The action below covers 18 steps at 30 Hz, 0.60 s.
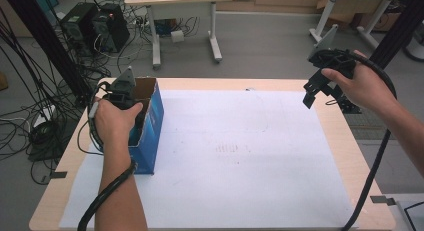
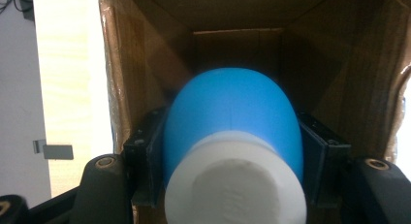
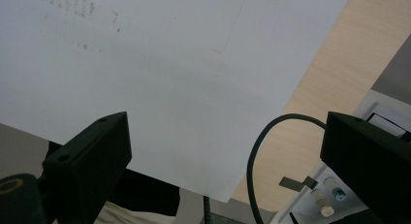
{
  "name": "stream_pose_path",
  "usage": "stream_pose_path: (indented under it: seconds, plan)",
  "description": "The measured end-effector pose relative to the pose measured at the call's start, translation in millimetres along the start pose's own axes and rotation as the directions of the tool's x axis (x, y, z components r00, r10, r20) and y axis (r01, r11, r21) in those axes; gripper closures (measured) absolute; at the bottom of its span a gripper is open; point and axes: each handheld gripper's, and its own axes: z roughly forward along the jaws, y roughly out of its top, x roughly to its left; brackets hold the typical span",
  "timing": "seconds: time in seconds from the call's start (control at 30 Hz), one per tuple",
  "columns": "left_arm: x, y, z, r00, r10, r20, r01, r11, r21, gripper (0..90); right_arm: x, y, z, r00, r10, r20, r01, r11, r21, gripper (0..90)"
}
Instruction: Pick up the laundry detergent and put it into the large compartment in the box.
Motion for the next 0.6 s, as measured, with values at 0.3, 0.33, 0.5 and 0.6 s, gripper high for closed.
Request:
stream_pose_path:
  seconds: [0.3, 0.33, 0.5, 0.6]
  plan:
    - [-0.3, -1.9, -2.1, 1.0000, 0.005, 0.002, -0.005, 1.0000, -0.004, 35.6, -2.0, -2.3, -1.1, 1.0000, 0.006, 0.001, -0.006, 1.000, -0.002, 4.1]
    - [-0.6, -2.4, -2.5, 1.0000, 0.004, 0.001, -0.004, 1.0000, -0.007, 35.4, -2.1, -2.4, -1.0, 1.0000, 0.007, 0.001, -0.007, 1.000, -0.002, 4.1]
    - [-2.2, -4.6, -7.6, 1.0000, 0.001, -0.007, -0.001, 0.9998, -0.017, 31.8, -0.8, -1.9, -0.5, 1.0000, 0.004, 0.003, -0.004, 1.000, 0.000, 4.1]
    - [-3.3, -6.0, -10.9, 0.9998, 0.000, -0.018, 0.000, 0.9999, -0.016, 31.0, 0.1, -2.8, -1.1, 1.0000, 0.001, 0.005, -0.001, 1.000, -0.004, 4.1]
